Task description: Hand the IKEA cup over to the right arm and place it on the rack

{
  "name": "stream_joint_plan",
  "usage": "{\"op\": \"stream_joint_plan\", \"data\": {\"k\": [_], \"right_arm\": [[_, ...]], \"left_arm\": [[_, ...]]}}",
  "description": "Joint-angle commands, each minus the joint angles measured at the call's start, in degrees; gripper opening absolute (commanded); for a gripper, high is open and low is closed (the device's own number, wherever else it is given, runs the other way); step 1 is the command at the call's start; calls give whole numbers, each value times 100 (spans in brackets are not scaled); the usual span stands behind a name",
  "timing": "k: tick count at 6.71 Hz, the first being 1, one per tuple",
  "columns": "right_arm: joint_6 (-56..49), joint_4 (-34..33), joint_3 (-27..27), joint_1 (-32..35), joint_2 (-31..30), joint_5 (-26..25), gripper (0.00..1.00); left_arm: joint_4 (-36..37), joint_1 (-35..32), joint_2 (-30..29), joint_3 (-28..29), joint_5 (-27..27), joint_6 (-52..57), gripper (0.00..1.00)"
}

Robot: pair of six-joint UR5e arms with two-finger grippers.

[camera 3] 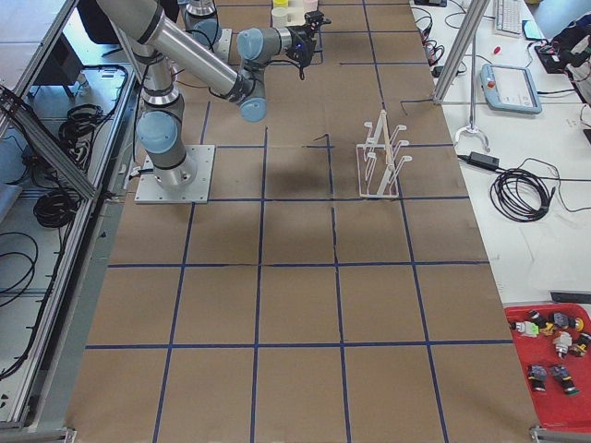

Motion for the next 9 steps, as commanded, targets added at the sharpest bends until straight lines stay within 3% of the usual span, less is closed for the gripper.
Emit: {"op": "stream_joint_plan", "data": {"k": [1, 5, 7, 8, 9], "right_arm": [[17, -13, -15, -37, 0, -4, 100], [17, -119, -24, -46, 9, 4, 100], [-36, -101, -15, -55, 18, 4, 100], [7, -101, -15, -55, 9, -22, 100], [8, -101, -15, -63, 0, -31, 100]], "left_arm": [[39, -7, -17, 56, -1329, 206, 0], [986, -146, 122, -206, -3510, 730, 0], [2449, -637, 132, -750, -4005, 1225, 0], [3031, -831, 193, -1170, -4365, 1418, 0], [4055, -981, 133, -1723, -4577, 1489, 0]]}}
